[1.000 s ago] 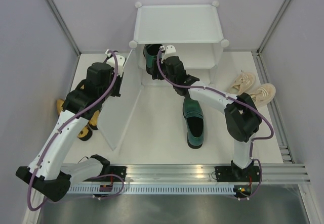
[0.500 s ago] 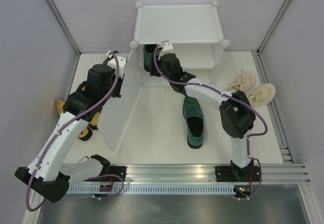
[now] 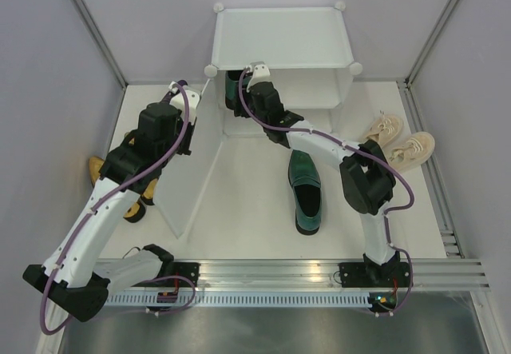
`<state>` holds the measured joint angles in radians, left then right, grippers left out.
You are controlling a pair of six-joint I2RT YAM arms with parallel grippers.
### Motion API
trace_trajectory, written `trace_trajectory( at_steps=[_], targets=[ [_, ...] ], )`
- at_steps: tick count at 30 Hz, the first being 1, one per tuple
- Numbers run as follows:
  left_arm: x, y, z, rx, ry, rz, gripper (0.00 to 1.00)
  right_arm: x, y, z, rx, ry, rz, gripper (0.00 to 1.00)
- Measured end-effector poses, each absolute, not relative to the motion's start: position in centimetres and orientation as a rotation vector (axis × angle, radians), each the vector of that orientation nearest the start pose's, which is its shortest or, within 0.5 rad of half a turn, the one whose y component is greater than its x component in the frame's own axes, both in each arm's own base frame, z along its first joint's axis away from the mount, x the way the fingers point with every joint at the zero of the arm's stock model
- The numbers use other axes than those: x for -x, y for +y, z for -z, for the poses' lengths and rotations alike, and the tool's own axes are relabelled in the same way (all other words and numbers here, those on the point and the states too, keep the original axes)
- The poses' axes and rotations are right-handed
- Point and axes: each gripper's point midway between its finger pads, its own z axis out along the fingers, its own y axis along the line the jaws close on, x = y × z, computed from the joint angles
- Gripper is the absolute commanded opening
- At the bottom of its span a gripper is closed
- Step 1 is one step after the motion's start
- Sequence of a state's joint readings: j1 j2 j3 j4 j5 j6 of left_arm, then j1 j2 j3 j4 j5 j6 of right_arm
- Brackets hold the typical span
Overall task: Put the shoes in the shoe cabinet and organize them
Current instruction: Place the shoe in the shoe cabinet.
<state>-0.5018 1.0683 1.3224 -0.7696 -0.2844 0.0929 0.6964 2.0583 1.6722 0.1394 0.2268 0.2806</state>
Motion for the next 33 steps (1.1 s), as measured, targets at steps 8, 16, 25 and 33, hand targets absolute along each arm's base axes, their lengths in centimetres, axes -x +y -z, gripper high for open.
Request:
trace_trajectory(
  at_steps=[8,16,25,33],
  targets=[
    [-29.19,-10.03,-30.94,-0.442,2.015,-0.047,0.02,-50.11,38.09,-21.05,0.227,1.825,-0.474,0.71],
    [-28.98,-10.03,-30.95,-0.446,2.012,-0.044,0.02,-49.94,37.45,-20.5,0.235,1.806,-0.46,0.88],
    [-28.66,-10.0,-30.98,-0.448,2.007,-0.04,0.02,-50.03,37.41,-20.81,0.209,1.8,-0.472,0.98],
    [-28.54,-9.96,-30.97,-0.449,2.005,-0.039,0.02,-50.19,38.31,-21.41,0.188,1.778,-0.496,0.98]
  ],
)
